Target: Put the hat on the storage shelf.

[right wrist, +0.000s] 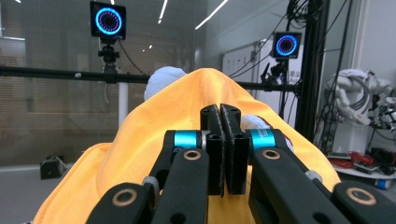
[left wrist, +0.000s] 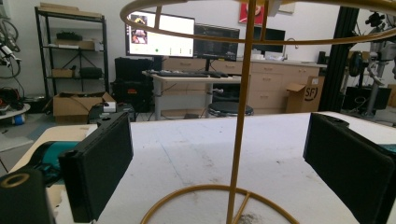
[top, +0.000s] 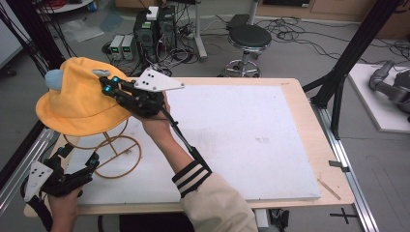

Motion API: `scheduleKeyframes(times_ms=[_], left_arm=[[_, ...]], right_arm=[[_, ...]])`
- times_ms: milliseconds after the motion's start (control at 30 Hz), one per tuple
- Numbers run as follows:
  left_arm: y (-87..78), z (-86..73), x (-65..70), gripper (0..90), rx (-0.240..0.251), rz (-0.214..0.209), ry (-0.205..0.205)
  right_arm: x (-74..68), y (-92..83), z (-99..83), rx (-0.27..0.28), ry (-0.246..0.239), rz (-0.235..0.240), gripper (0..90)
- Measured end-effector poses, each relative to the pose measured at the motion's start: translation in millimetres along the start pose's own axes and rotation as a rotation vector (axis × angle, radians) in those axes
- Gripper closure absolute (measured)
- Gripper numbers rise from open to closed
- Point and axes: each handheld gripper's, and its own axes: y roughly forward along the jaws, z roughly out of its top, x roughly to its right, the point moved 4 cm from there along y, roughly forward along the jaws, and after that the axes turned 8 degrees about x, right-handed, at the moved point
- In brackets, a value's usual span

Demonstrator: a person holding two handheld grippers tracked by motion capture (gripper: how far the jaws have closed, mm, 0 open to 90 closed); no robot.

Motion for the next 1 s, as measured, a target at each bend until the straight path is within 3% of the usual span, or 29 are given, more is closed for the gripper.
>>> scheduleKeyframes(times_ms=[233,500,1000], left_arm=[[-1.4,0.7,-1.2,8.7,0.001,-0.001,0.0],[-2.0,1.4,-1.5,8.7,0.008,0.004,-0.004],[-2.2,1.2,-2.0,8.7,0.003,0.003,-0.001]], right_arm=[[-6.6,6.3,-16.5,-0.032,-0.005,0.012,89.8],[-10.8,2.2,-39.1,-0.068,0.012,0.017,89.7],[-14.7,-4.3,-42.1,-0.058,-0.014,0.032,85.8]])
